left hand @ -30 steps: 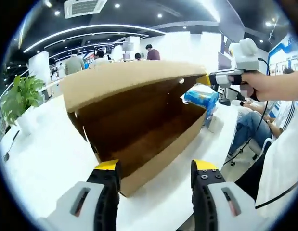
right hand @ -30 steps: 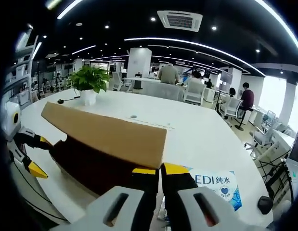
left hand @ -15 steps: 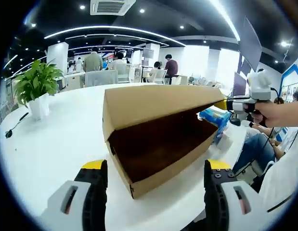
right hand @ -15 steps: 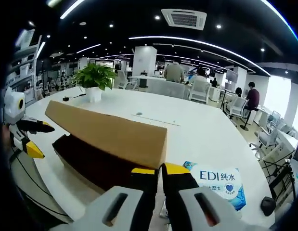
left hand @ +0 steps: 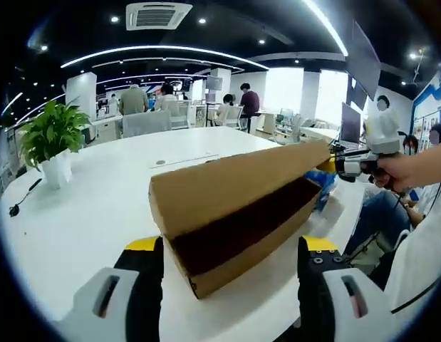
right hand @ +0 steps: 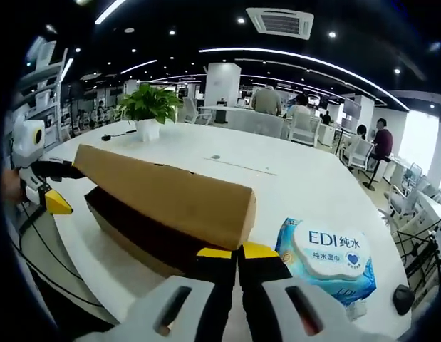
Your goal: Operate the shoe box by opening the lid, removing the specified soft item, and placing it in the target area until the item is outside and the box remains undamaged.
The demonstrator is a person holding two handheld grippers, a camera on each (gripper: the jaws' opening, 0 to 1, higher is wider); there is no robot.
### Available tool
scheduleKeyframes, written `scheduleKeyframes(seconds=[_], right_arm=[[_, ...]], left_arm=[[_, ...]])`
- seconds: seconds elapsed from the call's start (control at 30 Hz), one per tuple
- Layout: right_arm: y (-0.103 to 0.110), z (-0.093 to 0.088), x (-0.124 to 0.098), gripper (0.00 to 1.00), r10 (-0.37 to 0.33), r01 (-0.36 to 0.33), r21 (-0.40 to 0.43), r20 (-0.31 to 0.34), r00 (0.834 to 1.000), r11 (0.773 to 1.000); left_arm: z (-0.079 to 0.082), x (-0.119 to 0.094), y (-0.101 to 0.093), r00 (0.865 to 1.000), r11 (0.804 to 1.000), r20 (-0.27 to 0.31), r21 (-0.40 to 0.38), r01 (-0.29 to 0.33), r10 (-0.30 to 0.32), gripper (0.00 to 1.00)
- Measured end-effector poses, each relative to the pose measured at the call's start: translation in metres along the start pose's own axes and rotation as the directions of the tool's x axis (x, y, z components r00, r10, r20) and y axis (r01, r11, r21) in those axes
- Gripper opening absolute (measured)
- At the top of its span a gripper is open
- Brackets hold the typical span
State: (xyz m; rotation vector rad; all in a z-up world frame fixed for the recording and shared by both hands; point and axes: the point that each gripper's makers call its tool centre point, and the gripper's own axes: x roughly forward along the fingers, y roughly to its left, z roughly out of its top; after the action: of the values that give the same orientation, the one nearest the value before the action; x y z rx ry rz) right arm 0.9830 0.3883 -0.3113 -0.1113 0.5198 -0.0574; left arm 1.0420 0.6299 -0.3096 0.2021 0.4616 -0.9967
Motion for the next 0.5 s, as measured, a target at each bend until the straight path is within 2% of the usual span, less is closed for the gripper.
scheduleKeyframes(seconds=[0.1, 0.3, 0.5], right_arm=[[0.004, -0.008, 0.002, 0.0, 0.003, -0.003, -0.012, -0.003, 1.0, 1.0], [0.008, -0.017, -0.003, 0.0, 0.013, -0.014, -0.03, -0.032, 0.999, 0.999], [0.012, -0.025, 0.001, 0.0, 0.026, -0.028, -0.028, -0.062, 0.998, 0.999]], left_arm=[[-0.005, 0.002, 0.001, 1.0, 1.0, -0.024, -0.003, 0.002, -0.002, 0.79], [-0.01, -0.002, 0.009, 0.999, 0.999, -0.005, -0.026, -0.041, 0.041, 0.71], [-0.018, 0.002, 0.004, 0.999, 1.0, -0.023, -0.005, -0.028, 0.028, 0.77]])
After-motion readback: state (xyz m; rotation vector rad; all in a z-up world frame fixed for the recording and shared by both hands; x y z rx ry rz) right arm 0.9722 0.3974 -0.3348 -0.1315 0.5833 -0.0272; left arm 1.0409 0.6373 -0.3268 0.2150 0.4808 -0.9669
